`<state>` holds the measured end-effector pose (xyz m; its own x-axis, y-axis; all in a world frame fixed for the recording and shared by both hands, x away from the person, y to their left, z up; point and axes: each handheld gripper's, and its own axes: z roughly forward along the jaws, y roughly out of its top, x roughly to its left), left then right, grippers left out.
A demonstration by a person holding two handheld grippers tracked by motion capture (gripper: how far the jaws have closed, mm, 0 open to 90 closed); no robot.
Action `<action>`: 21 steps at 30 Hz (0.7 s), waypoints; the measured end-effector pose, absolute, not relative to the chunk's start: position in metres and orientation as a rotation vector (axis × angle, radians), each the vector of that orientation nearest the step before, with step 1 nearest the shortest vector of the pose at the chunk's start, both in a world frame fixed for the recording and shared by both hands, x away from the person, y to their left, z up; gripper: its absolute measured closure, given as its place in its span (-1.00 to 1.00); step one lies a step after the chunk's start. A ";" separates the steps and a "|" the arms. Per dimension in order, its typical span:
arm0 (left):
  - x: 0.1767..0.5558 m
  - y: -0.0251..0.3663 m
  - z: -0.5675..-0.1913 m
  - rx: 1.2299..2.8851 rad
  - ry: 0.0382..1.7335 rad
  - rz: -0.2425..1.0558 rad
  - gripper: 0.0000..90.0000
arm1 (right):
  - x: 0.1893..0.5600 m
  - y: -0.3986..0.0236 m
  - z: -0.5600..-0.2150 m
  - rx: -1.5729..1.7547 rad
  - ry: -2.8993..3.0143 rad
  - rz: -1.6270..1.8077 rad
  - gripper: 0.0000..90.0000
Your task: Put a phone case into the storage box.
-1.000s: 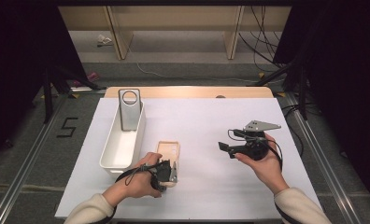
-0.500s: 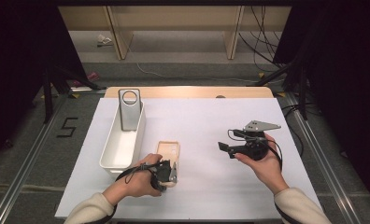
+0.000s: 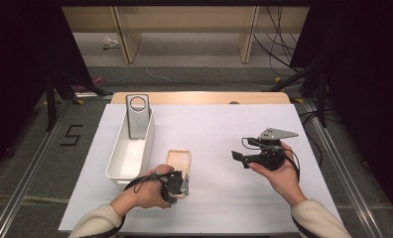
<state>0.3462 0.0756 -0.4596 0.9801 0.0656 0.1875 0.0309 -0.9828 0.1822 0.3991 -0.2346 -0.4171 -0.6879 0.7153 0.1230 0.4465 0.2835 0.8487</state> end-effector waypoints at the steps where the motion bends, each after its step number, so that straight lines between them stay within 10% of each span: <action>1: 0.346 0.076 -0.460 2.948 0.072 0.285 0.24 | 0.399 -0.235 -0.417 1.061 2.275 1.361 -0.64; 21: 0.347 0.073 -0.459 2.977 0.054 0.215 0.57 | 0.399 -0.234 -0.417 1.064 2.274 1.363 -0.64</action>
<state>0.3465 0.0728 -0.4586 0.9890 0.0470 0.1403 0.0245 -0.9871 0.1582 0.3990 -0.2343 -0.4174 -0.6881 0.7149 0.1245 0.4469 0.2824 0.8488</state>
